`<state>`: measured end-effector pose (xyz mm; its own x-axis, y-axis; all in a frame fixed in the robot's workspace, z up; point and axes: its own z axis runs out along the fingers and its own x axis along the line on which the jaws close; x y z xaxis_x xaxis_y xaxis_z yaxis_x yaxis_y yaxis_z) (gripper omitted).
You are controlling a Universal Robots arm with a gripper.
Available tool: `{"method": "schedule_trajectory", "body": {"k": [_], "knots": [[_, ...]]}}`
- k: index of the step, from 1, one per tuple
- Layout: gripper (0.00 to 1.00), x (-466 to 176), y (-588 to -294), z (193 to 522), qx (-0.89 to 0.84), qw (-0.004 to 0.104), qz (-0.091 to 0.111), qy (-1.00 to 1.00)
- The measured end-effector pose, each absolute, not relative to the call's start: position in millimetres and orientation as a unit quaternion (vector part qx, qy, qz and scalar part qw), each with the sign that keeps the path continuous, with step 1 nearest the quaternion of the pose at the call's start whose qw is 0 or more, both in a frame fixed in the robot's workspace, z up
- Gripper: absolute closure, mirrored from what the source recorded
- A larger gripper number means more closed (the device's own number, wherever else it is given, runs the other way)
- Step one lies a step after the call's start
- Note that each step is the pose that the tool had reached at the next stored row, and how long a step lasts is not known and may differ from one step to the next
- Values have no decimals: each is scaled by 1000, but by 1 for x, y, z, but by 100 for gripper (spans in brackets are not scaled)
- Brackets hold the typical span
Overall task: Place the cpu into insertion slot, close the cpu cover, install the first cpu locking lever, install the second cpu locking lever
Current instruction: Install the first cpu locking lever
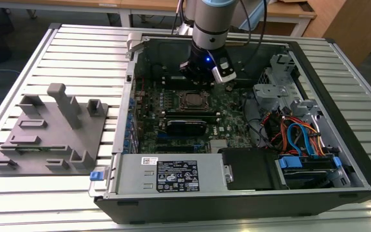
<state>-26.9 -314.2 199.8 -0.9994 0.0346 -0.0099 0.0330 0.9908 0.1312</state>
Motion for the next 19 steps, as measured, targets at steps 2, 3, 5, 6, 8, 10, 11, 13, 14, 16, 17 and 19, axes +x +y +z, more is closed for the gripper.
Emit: {"method": "schedule_trajectory", "body": {"k": [2, 3, 5, 6, 8, 10, 11, 13, 14, 16, 17, 19], "knots": [[89, -27, -314, 199, 17, 6, 65, 998], [89, -27, -314, 199, 17, 6, 65, 998], [89, -26, -314, 198, 17, 6, 65, 998], [89, -26, -314, 198, 17, 6, 65, 998], [89, -26, -314, 198, 17, 6, 65, 998], [89, -26, -314, 199, 17, 6, 65, 998], [89, -26, -314, 199, 17, 6, 65, 998], [89, -26, -314, 199, 17, 6, 65, 998], [89, -26, -314, 199, 17, 6, 65, 998], [89, -26, -314, 199, 17, 6, 65, 998], [89, -26, -315, 199, 17, 6, 65, 998], [89, -26, -315, 200, 17, 6, 65, 998]]}}
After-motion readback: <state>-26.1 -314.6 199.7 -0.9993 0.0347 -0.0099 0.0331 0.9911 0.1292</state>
